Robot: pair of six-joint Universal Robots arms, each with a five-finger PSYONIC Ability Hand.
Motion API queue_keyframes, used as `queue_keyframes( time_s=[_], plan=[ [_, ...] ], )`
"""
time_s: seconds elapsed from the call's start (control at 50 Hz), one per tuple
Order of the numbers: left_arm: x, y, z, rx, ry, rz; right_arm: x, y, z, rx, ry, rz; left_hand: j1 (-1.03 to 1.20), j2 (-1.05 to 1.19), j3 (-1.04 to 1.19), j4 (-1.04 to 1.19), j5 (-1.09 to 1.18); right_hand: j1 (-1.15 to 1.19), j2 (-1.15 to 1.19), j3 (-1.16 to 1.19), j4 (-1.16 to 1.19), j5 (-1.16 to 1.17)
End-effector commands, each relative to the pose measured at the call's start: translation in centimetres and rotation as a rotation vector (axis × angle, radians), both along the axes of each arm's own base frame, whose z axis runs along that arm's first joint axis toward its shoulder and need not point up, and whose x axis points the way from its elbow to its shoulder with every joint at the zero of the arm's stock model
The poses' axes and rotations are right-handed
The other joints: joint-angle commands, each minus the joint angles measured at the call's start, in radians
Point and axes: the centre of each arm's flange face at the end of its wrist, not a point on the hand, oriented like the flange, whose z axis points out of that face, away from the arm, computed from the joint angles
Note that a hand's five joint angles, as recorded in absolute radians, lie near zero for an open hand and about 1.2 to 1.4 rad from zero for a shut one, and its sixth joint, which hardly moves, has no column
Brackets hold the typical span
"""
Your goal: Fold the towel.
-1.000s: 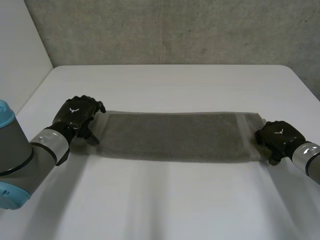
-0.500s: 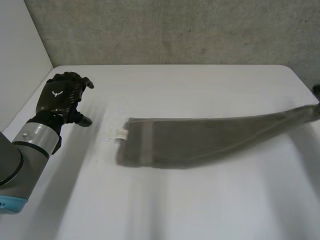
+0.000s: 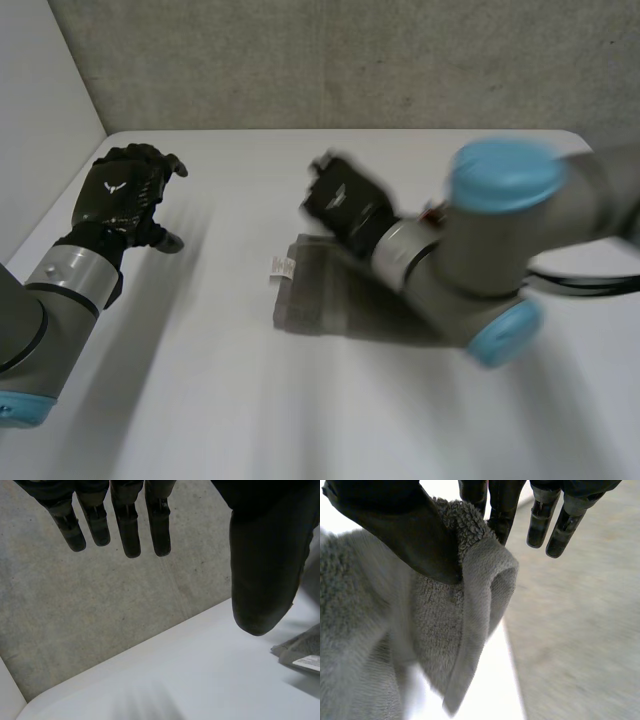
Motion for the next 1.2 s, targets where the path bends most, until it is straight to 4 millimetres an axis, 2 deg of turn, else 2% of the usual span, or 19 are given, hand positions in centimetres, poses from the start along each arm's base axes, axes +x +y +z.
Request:
queue_keyframes(
  time_s=[0.02,0.14,0.18,0.2,0.24,0.3,0.34,0.36,0.4,0.58,0.62,0.68,0.72,0.8,1.02,1.12,1.16,1.18,1.2],
  plan=[
    [0.0,0.1,-0.2,0.006,-0.002,-0.003,2.3,2.2,-7.8,0.034,0.182,0.011,-0.034,0.004,-0.042,-0.056,-0.006,-1.117,-1.101,-0.051,-0.078,-1.133],
    [-0.2,0.2,-0.3,0.01,-0.003,-0.009,2.0,2.3,-7.7,0.067,0.164,-0.022,-0.037,0.001,-0.042,-0.056,-0.009,-1.117,-1.101,-0.051,-0.078,-1.133],
    [-0.2,0.3,-0.4,0.012,-0.004,-0.012,1.5,2.1,-4.2,0.084,0.065,-0.059,-0.037,0.001,-0.042,-0.056,-0.009,-1.117,-1.101,-0.051,-0.078,-1.133],
    [-0.3,0.3,-0.4,0.012,-0.004,-0.015,1.5,2.1,-4.2,0.085,0.065,-0.059,-0.037,0.001,-0.042,-0.056,-0.009,-1.117,-1.101,-0.051,-0.078,-1.133],
    [-0.4,0.3,-0.4,0.012,-0.004,-0.016,0.2,2.0,0.0,0.126,-0.071,-0.099,-0.04,-0.002,-0.042,-0.056,-0.012,-1.117,-1.101,-0.051,-0.078,-1.133],
    [-0.5,0.3,-0.4,0.01,-0.004,-0.019,-0.8,1.6,1.7,0.15,-0.136,-0.125,-0.04,-0.002,-0.042,-0.056,-0.012,-1.117,-1.101,-0.051,-0.078,-1.133],
    [-0.6,0.3,-0.3,0.009,-0.003,-0.022,-3.2,0.6,4.0,0.207,-0.232,-0.179,-0.04,-0.002,-0.042,-0.056,-0.012,-1.117,-1.101,-0.051,-0.078,-1.133],
    [-0.8,0.4,-0.2,0.005,-0.002,-0.03,-3.2,0.6,4.0,0.207,-0.232,-0.179,-0.037,0.001,-0.042,-0.056,-0.009,-1.117,-1.101,-0.051,-0.078,-1.133],
    [-1.2,0.6,0.0,-0.002,-0.002,-0.044,-5.5,0.7,4.7,0.298,-0.27,-0.202,-0.037,0.001,-0.042,-0.056,-0.009,-1.117,-1.101,-0.051,-0.078,-1.133],
    [-4.8,2.1,1.4,-0.047,0.01,-0.162,-11.0,-0.6,3.1,0.471,-0.289,-0.301,-0.037,0.001,-0.042,-0.056,-0.009,-1.117,-1.101,-0.051,-0.078,-1.133],
    [-5.8,2.5,1.1,-0.043,0.009,-0.192,-13.1,-0.9,1.3,0.524,-0.273,-0.362,-0.034,0.004,-0.042,-0.056,-0.006,-1.117,-1.101,-0.051,-0.078,-1.133],
    [-7.9,3.8,0.4,-0.03,0.002,-0.261,-14.2,-1.0,0.3,0.545,-0.261,-0.399,-0.037,0.001,-0.042,-0.056,-0.009,-1.117,-1.101,-0.051,-0.078,-1.133],
    [-8.8,4.4,-0.3,-0.013,-0.004,-0.29,-15.8,-1.2,-1.6,0.57,-0.259,-0.446,-0.034,0.004,-0.042,-0.056,-0.006,-1.117,-1.101,-0.051,-0.078,-1.133],
    [-10.4,5.4,-2.1,0.025,-0.026,-0.326,-16.8,-1.1,-3.2,0.579,-0.266,-0.472,-0.034,0.004,-0.042,-0.056,-0.006,-1.048,-1.032,-0.051,-0.078,-1.064],
    [-10.2,4.6,-3.7,0.066,-0.036,-0.256,-18.6,-0.9,-5.7,0.528,-0.215,-0.511,-0.04,-0.002,-0.042,-0.056,-0.012,-1.034,-1.018,-0.051,-0.078,-1.05],
    [-9.9,4.6,-4.0,0.078,-0.039,-0.237,-18.8,-0.9,-6.9,0.538,-0.18,-0.515,-0.04,-0.002,-0.042,-0.056,-0.012,-0.822,-0.806,-0.051,-0.078,-0.838],
    [-9.8,4.6,-4.1,0.081,-0.039,-0.236,-18.7,-1.1,-7.4,0.521,-0.158,-0.504,-0.04,-0.002,-0.042,-0.056,-0.012,-0.478,-0.461,-0.051,-0.078,-0.494],
    [-9.8,4.6,-4.2,0.084,-0.041,-0.234,-18.7,-1.1,-7.4,0.521,-0.158,-0.504,-0.04,-0.002,-0.042,-0.056,-0.012,-0.476,-0.46,-0.051,-0.078,-0.492],
    [-9.8,4.6,-4.2,0.084,-0.041,-0.234,-18.9,-1.3,-7.5,0.509,-0.145,-0.503,-0.04,-0.002,-0.042,-0.056,-0.012,-0.313,-0.297,-0.051,-0.078,-0.329]
  ],
)
